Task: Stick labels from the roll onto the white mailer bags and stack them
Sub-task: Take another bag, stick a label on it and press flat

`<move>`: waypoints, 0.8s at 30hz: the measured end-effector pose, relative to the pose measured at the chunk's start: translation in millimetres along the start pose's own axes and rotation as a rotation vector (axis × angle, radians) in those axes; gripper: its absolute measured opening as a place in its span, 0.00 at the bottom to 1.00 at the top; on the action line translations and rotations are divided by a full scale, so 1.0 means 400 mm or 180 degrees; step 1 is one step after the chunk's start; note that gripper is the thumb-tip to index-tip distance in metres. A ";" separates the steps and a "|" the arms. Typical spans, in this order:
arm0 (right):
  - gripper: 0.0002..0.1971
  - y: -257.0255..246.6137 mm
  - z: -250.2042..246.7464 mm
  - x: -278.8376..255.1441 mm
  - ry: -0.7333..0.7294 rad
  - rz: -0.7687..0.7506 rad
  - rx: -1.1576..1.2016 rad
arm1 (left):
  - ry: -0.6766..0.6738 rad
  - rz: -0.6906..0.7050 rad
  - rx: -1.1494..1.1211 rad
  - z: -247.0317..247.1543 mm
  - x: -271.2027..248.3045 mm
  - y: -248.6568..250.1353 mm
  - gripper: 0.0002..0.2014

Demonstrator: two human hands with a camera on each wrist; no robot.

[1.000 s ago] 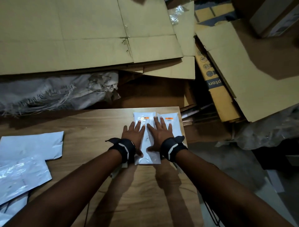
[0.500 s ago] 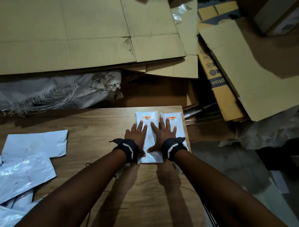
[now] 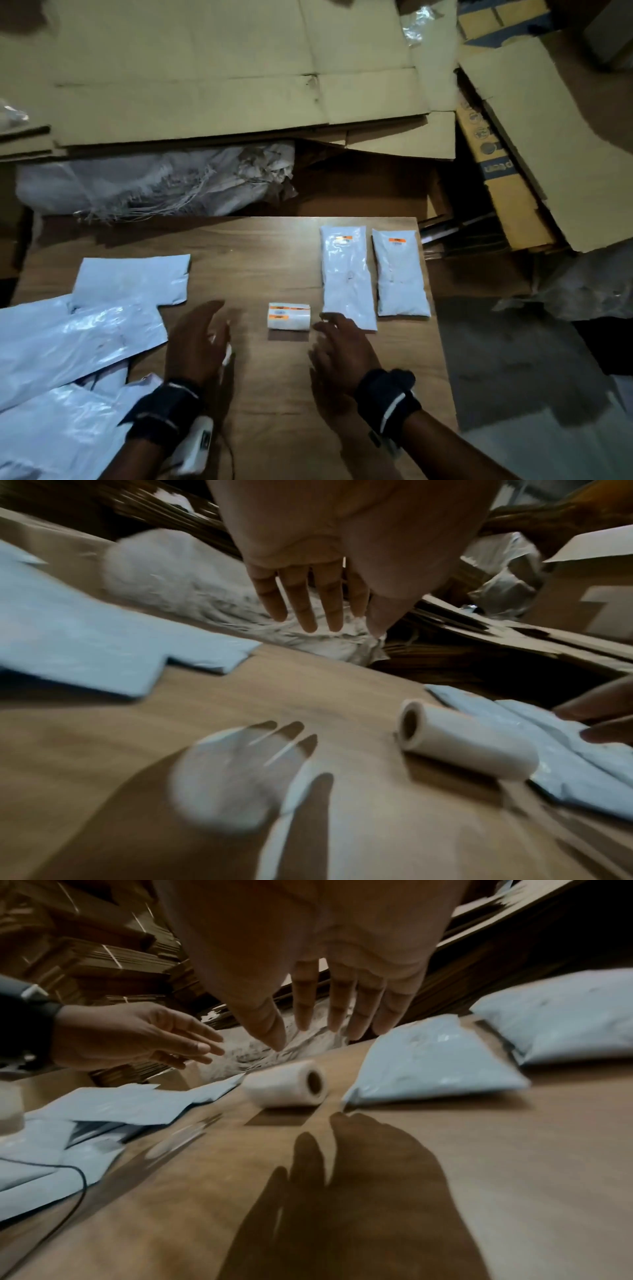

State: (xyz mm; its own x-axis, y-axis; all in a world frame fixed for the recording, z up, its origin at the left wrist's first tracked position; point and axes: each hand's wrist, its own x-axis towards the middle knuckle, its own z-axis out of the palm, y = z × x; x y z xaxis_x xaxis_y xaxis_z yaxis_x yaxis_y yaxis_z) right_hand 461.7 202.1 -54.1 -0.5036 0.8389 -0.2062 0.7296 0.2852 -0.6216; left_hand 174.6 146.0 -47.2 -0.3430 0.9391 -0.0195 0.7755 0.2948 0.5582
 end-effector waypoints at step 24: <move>0.18 -0.479 0.420 0.043 -0.1012 0.0109 0.0051 | -0.0040 -0.0400 0.0718 -0.286 -0.289 -0.413 0.16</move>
State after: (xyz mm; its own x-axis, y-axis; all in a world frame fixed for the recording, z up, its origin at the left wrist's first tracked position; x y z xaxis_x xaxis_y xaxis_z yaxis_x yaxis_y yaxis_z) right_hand 235.6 84.1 -65.5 -0.6001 0.6602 -0.4516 0.7425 0.2498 -0.6215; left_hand 25.6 -31.3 -42.4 -0.4386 0.8943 -0.0882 0.8263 0.4399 0.3518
